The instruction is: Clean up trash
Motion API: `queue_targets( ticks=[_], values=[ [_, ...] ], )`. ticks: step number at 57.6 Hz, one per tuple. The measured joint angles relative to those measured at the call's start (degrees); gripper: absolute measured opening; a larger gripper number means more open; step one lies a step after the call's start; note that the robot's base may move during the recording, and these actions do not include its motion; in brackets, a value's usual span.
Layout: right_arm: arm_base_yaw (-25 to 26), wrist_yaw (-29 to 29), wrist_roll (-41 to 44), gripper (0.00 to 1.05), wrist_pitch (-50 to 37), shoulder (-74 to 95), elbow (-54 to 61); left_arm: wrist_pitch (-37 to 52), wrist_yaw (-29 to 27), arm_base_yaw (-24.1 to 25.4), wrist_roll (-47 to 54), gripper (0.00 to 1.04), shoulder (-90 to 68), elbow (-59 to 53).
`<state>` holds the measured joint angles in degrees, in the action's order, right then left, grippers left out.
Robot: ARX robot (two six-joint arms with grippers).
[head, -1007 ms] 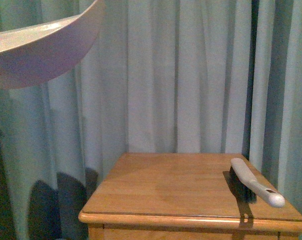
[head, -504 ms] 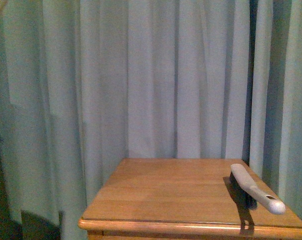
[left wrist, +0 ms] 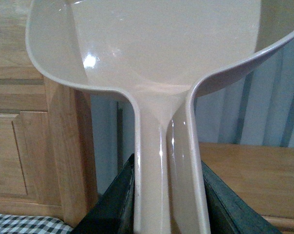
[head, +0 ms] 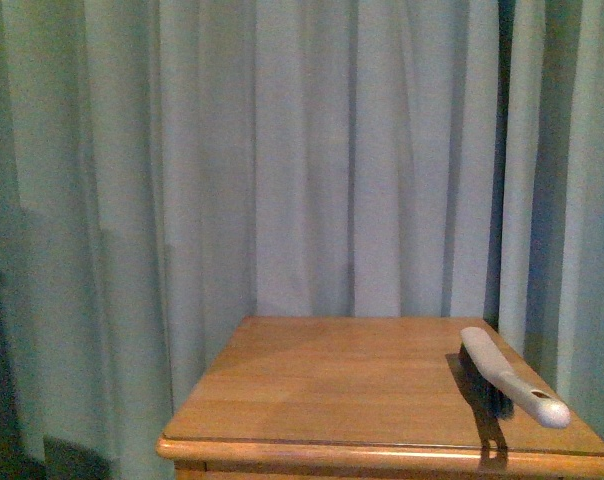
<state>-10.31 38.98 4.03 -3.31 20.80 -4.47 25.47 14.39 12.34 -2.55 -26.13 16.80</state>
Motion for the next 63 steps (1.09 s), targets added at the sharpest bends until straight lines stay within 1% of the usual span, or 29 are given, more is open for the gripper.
queue_targets(
  ticks=[4, 11, 18, 22, 34, 40, 52, 57, 63],
  values=[
    [0.6, -3.5, -2.6, 0.97, -0.1, 5.0, -3.8, 0.0, 0.0, 0.0, 0.0, 0.29, 0.0, 0.0],
    [1.3, -11.7, -6.6, 0.97, 0.0, 17.2, -14.2, 0.0, 0.0, 0.0, -0.2, 0.29, 0.0, 0.0],
    [1.1, -18.8, -10.1, 0.97, 4.9, 30.7, -27.3, 0.0, 0.0, 0.0, -0.2, 0.29, 0.0, 0.0],
    [0.3, -20.7, -12.2, 0.97, 9.2, 38.5, -35.9, 0.0, 0.0, 0.0, -0.2, 0.29, 0.0, 0.0],
    [-3.1, -23.5, -19.2, 0.97, 21.5, 60.0, -59.3, 0.0, 0.0, 0.0, -0.2, 0.29, 0.0, 0.0],
    [-4.8, -23.9, -23.3, 0.97, 26.5, 68.2, -68.6, 0.0, 0.0, 0.0, -0.2, 0.29, 0.0, 0.0],
    [-5.7, -25.7, -29.7, 0.97, 33.1, 80.8, -79.3, 0.0, 0.0, 0.0, -0.2, 0.29, 0.0, 0.0],
    [-5.6, -25.5, -31.1, 0.97, 34.8, 84.9, -81.7, 0.0, 0.0, 0.0, -0.2, 0.29, 0.0, 0.0],
    [-5.6, -26.0, -32.1, 0.97, 34.9, 87.7, -83.2, 0.0, 0.0, 0.0, -0.2, 0.29, 0.0, 0.0]
  ],
)
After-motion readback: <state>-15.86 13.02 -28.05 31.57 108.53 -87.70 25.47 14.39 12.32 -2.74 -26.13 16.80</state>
